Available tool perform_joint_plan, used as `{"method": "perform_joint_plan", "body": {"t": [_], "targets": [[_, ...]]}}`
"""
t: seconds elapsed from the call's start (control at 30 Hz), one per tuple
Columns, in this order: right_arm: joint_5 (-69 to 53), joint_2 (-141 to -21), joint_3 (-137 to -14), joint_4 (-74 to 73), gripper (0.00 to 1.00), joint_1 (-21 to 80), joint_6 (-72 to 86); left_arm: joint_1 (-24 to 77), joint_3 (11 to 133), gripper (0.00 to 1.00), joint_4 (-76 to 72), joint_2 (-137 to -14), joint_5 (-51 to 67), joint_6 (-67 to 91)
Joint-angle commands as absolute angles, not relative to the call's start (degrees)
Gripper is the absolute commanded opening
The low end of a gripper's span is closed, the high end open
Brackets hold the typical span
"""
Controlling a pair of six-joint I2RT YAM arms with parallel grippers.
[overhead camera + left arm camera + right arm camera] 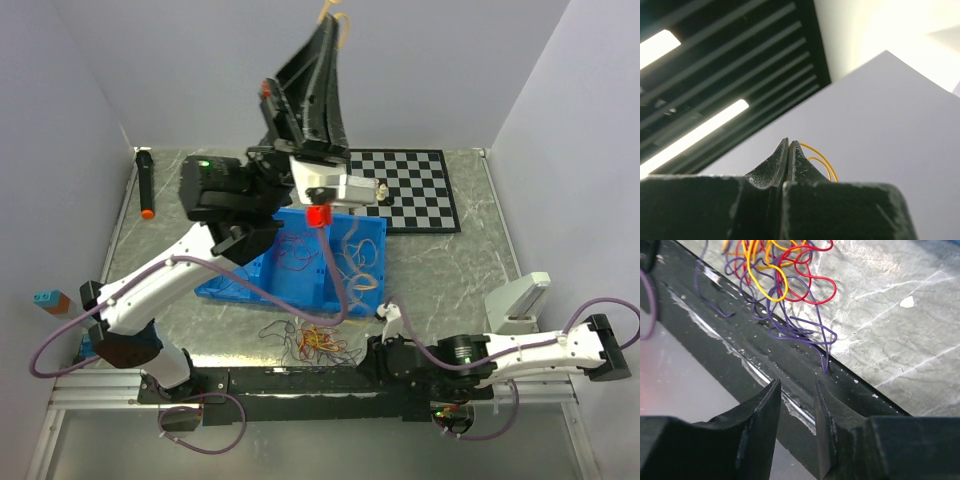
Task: Untangle the cables
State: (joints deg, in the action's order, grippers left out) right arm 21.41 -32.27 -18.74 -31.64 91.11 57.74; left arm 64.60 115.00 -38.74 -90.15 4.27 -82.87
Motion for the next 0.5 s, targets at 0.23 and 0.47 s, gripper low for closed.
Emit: {"method": "perform_joint_plan", "body": {"t": [0.23, 0.47], "targets": [[27.2, -25.7, -17.3, -35.7, 0.42, 93.3, 62.1, 59.4, 101.9, 0.01, -49.6, -93.1, 0.6, -69.6], [27.9, -25.5, -17.3, -36.6, 0.42, 93.6, 62.8, 56.9, 94.6, 0.01, -53.3, -95.0, 0.2, -65.0]]}}
